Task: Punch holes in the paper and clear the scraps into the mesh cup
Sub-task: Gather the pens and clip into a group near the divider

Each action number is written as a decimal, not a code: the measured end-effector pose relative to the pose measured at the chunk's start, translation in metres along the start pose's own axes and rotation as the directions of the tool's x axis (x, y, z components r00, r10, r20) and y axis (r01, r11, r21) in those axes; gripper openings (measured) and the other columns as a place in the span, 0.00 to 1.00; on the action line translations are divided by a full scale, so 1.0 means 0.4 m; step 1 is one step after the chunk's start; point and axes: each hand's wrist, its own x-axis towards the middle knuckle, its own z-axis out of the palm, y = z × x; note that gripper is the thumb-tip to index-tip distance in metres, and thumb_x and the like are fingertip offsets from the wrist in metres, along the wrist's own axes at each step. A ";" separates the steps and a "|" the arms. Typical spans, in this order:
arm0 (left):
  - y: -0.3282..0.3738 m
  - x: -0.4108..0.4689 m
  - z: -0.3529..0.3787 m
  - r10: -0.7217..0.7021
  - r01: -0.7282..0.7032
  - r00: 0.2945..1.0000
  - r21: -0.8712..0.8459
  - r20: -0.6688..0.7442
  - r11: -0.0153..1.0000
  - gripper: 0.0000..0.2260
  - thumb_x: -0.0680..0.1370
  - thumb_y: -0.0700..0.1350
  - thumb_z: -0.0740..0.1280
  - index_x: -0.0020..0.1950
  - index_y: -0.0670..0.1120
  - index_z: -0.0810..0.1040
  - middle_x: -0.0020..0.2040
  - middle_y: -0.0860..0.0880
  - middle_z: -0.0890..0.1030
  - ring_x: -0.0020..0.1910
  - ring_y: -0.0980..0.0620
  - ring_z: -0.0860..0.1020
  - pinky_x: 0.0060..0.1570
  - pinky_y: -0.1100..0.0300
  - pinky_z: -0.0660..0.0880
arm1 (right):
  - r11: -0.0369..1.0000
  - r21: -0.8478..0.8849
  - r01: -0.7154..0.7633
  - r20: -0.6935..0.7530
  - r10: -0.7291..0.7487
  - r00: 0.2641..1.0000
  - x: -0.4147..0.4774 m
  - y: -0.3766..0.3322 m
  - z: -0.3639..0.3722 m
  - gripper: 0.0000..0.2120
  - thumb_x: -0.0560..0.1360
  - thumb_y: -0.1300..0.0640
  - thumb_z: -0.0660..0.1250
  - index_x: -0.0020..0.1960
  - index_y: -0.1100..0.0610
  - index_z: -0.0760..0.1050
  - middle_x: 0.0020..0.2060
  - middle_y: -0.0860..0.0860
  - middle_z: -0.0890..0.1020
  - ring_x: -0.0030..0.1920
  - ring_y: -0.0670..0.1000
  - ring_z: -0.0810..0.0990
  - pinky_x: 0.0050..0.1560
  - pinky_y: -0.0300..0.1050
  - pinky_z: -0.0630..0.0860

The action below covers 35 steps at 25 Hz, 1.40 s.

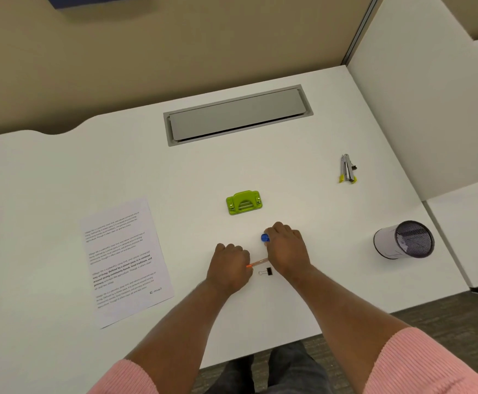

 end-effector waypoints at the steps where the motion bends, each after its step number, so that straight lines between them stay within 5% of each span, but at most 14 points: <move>1: -0.007 0.003 -0.004 -0.009 0.009 1.000 -0.020 0.007 1.000 0.10 0.79 0.52 0.63 0.50 0.48 0.81 0.48 0.49 0.81 0.50 0.47 0.77 0.52 0.53 0.66 | 1.000 0.005 -0.017 -0.011 0.017 1.000 0.006 0.002 -0.008 0.16 0.78 0.62 0.62 0.64 0.54 0.76 0.57 0.51 0.78 0.57 0.54 0.76 0.59 0.47 0.69; 14: 0.165 0.204 -0.166 -0.321 0.320 0.943 -0.509 0.089 0.799 0.07 0.72 0.52 0.67 0.42 0.50 0.80 0.40 0.52 0.82 0.42 0.50 0.81 0.42 0.58 0.76 | 0.921 0.218 -0.324 -0.198 0.367 0.909 0.099 0.189 -0.215 0.12 0.78 0.59 0.62 0.59 0.55 0.78 0.53 0.51 0.80 0.52 0.56 0.79 0.56 0.51 0.71; 23: 0.352 0.466 -0.243 -0.386 0.376 0.915 -0.603 0.119 0.703 0.08 0.74 0.50 0.69 0.43 0.46 0.82 0.43 0.48 0.85 0.46 0.45 0.83 0.44 0.58 0.77 | 0.865 0.262 -0.428 -0.226 0.486 0.844 0.192 0.433 -0.298 0.13 0.81 0.53 0.63 0.63 0.57 0.77 0.52 0.53 0.81 0.52 0.57 0.80 0.54 0.52 0.74; 35: 0.469 0.656 -0.218 -0.406 0.429 0.897 -0.566 0.175 0.704 0.12 0.77 0.51 0.70 0.47 0.43 0.83 0.45 0.46 0.86 0.47 0.44 0.83 0.47 0.56 0.80 | 0.783 0.320 -0.533 -0.125 0.593 0.796 0.289 0.602 -0.296 0.13 0.82 0.56 0.62 0.64 0.57 0.76 0.55 0.54 0.79 0.55 0.57 0.79 0.57 0.54 0.75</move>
